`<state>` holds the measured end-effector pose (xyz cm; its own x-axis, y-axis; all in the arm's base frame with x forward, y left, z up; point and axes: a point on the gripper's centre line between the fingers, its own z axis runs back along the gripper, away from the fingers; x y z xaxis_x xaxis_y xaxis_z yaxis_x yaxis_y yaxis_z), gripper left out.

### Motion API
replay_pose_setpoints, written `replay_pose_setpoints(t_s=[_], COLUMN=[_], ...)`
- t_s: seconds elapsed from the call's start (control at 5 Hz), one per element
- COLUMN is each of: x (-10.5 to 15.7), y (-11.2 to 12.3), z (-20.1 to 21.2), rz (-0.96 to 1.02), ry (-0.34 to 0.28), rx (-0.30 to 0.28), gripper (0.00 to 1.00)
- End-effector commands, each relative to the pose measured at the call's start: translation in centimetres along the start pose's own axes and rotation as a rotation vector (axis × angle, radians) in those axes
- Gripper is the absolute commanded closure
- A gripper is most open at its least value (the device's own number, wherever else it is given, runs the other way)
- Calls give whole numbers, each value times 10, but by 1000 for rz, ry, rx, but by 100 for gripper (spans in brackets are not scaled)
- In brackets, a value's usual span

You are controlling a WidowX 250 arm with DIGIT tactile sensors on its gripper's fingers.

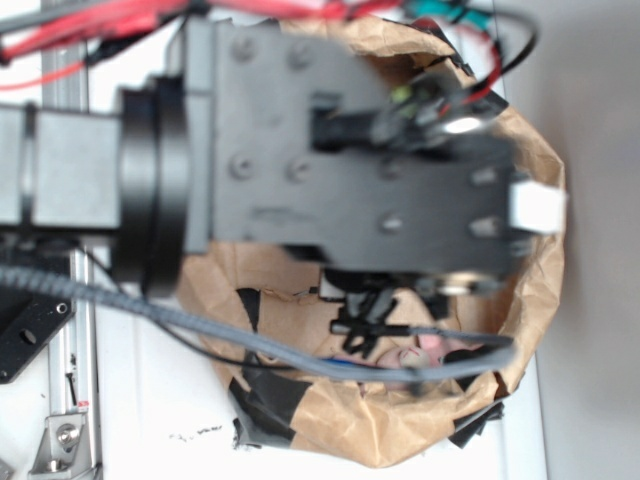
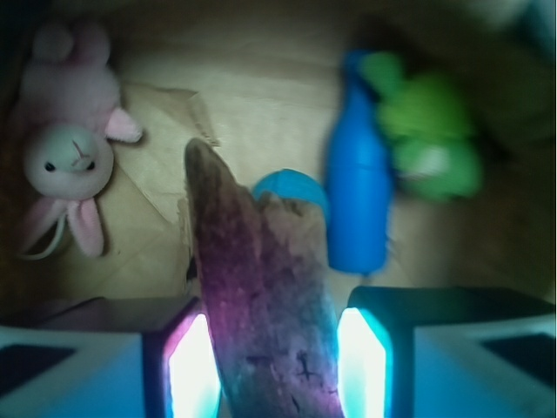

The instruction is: Grab the wood chip.

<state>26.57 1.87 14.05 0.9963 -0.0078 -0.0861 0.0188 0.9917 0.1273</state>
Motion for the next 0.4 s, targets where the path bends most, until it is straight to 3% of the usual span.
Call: replay_pose_setpoints(t_s=[0.0,0.2], x=[-1,-2], y=[0,2], z=[25,19], rz=[281,313], ry=[-162,-145], rx=[-66,-94], gripper=[100,100])
